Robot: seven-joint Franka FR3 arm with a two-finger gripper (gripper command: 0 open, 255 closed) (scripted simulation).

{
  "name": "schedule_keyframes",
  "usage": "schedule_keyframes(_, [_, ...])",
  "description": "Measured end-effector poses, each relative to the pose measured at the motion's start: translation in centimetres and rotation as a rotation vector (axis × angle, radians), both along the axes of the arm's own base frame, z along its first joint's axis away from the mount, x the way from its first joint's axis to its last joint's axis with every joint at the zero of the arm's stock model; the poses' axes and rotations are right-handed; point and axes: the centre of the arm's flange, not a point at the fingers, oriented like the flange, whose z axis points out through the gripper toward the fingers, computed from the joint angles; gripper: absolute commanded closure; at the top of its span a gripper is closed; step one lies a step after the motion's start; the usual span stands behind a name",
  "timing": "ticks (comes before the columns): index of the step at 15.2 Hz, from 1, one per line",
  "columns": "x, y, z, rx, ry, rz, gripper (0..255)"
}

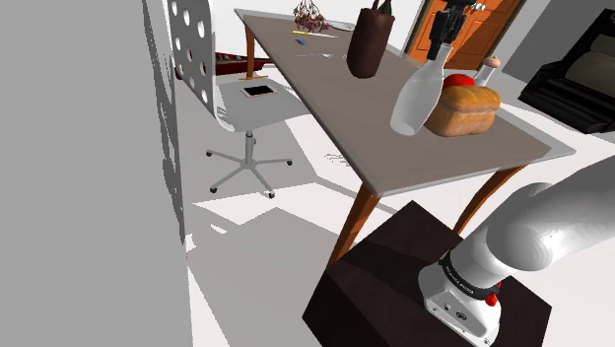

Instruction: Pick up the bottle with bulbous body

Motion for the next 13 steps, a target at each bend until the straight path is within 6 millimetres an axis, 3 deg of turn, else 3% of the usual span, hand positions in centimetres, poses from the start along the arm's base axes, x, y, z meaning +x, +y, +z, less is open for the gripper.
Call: schedule_keyframes(13, [0.0, 0.0, 6.5, 0.000, 0.000, 0.000, 255])
